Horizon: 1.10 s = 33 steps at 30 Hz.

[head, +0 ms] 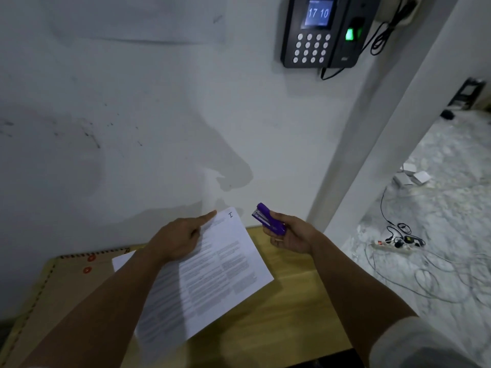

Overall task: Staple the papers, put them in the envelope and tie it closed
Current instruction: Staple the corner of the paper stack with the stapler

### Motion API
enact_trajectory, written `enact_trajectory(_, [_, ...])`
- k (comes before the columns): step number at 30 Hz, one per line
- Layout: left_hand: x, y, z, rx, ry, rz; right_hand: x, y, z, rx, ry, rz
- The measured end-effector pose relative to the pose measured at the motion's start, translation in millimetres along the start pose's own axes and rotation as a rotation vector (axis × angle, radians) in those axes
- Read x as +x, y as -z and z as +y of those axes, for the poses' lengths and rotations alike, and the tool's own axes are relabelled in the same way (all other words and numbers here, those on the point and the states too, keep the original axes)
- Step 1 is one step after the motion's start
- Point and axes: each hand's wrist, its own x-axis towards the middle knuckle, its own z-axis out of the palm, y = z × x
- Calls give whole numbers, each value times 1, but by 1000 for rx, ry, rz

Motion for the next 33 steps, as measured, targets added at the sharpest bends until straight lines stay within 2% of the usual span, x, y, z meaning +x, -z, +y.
enact_trajectory(5, [1,7,2,-48,15,-19,-4,-5,-11,17,-84,-161])
enact_trajectory(10, [3,11,7,-94,-6,-37,-10,-17,-20,-304,21,-13])
enact_trajectory(14, [0,17,27,-89,-37,-53,-14,-21,-27,-507,152,-7])
enact_trajectory(25, [-1,5,51,39,-98,-87,-28,-10,-33,-579,93,-116])
enact_trajectory(33, [-3,8,59,38,-74,-40,-39,-2,-35,-610,104,-85])
